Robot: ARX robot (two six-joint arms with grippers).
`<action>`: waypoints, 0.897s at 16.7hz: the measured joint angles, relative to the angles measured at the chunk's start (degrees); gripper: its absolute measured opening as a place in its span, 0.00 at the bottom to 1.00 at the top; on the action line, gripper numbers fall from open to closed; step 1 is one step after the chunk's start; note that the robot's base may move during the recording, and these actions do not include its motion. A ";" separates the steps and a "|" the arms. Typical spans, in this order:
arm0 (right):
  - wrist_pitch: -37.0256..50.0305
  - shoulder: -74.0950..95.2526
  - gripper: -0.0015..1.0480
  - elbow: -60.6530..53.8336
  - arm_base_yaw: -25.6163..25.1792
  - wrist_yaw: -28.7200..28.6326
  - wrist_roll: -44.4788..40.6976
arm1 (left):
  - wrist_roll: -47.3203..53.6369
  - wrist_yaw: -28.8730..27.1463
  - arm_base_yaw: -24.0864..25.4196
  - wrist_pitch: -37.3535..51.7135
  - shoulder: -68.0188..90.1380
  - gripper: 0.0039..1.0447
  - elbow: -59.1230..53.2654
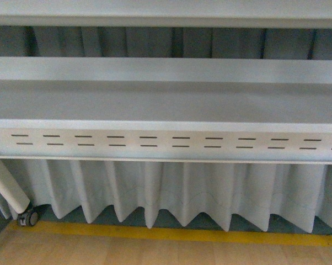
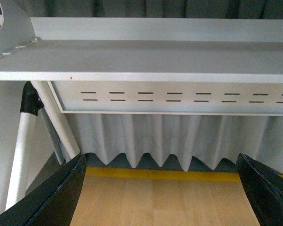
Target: Wind up and store yellow beetle toy
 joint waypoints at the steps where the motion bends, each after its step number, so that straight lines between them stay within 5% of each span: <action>1: 0.00 0.00 0.94 0.00 0.00 -0.02 0.00 | 0.00 0.07 0.00 0.11 0.00 0.94 0.00; 15: 0.15 0.02 0.94 0.00 0.00 0.02 0.00 | 0.02 0.02 0.00 0.26 0.00 0.94 0.00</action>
